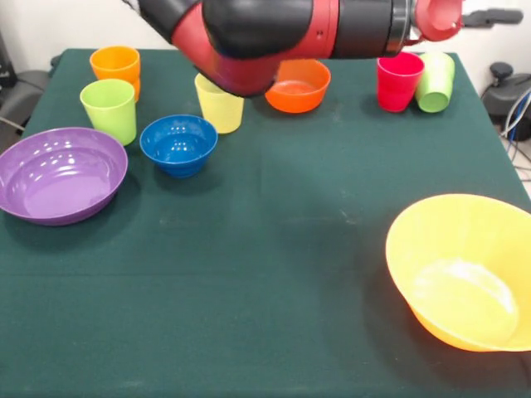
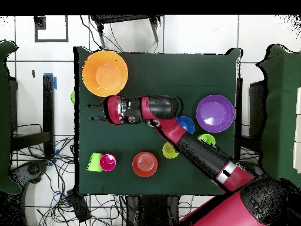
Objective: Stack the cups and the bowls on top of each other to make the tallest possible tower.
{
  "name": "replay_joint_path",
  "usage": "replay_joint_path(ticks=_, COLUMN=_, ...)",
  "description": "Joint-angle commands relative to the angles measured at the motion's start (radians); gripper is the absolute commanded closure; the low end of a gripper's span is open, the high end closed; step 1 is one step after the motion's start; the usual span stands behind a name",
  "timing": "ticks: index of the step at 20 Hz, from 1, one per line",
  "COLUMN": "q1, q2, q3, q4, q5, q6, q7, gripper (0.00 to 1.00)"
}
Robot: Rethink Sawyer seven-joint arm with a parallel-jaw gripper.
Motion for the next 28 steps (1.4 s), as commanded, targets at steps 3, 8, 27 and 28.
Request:
replay_joint_path(ticks=3, q1=0.064, q2=-0.168, q3=-0.045, q4=-0.073, q5=-0.170, q6=-0.202, q7=-0.036, gripper=0.00)
replay_joint_path(ticks=8, q1=0.161, q2=-0.185, q3=-0.107, q4=-0.162, q5=-0.238, q6=-0.198, q7=-0.068, gripper=0.00)
replay_joint_path(ticks=27, q1=0.641, q2=-0.766, q3=-0.585, q4=-0.409, q5=-0.775, q6=0.117, q7=0.027, gripper=0.00)
replay_joint_path(ticks=28, q1=0.651, q2=-0.769, q3=-0.590, q4=-0.407, q5=-0.765, q6=0.130, q7=0.036, gripper=0.00)
